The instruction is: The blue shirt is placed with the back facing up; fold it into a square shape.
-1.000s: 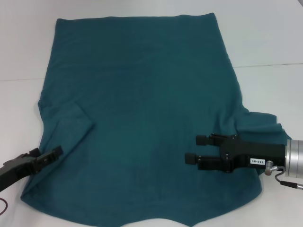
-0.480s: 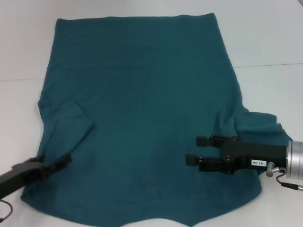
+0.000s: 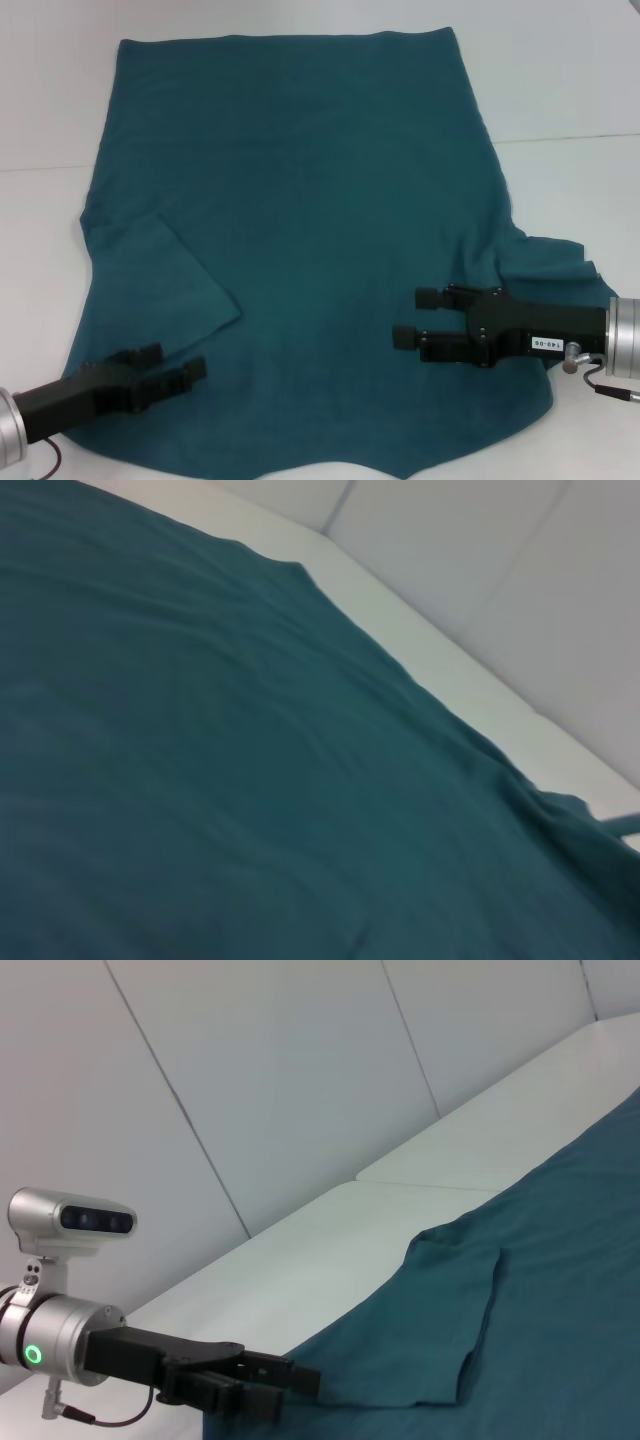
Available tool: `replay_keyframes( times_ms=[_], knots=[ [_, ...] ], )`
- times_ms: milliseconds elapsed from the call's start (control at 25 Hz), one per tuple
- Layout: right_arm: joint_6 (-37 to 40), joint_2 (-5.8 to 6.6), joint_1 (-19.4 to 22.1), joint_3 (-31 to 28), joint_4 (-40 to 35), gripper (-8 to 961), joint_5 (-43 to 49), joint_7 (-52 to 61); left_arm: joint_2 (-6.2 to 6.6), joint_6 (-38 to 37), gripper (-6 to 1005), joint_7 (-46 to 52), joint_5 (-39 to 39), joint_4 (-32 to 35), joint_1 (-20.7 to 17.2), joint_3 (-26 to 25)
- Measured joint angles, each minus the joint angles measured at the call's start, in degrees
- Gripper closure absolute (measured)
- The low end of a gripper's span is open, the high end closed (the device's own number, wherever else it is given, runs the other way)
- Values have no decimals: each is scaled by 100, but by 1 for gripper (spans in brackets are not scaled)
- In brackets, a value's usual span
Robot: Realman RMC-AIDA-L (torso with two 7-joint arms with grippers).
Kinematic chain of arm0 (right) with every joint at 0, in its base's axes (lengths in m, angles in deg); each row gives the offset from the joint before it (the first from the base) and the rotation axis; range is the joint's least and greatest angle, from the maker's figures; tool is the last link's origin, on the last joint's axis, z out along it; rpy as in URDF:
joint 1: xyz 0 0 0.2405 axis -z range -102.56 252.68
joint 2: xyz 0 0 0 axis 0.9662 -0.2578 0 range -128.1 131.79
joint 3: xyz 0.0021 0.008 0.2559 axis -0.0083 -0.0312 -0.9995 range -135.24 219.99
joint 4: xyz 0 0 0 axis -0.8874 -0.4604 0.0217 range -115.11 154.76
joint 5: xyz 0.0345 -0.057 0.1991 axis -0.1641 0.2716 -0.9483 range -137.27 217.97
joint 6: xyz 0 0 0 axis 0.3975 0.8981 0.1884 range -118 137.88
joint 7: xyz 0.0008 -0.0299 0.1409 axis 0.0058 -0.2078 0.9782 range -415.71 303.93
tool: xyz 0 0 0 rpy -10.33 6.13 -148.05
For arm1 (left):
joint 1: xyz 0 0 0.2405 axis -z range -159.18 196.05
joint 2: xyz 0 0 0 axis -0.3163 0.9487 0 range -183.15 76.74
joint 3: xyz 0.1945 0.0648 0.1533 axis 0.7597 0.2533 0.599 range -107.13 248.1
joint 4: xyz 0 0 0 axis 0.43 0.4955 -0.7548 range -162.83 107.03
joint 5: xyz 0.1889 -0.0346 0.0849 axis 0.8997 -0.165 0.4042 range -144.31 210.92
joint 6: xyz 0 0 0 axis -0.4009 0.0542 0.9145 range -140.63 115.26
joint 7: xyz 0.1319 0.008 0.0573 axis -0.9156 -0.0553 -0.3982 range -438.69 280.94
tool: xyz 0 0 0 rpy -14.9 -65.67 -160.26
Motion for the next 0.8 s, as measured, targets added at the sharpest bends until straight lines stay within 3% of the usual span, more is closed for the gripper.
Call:
replay_keyframes(
  times_ms=[280,640,800],
  knots=[
    [-1,13,17,-18,0,54,-12,0,27,-496,94,11,-4,125,-25,-138],
    [-32,204,143,-132,-38,55,-20,229,40,-1498,93,-258,-379,147,27,-315],
    [14,226,308,-132,-198,55,-32,158,-21,-1780,94,-1172,-455,-82,109,-188]
  ],
)
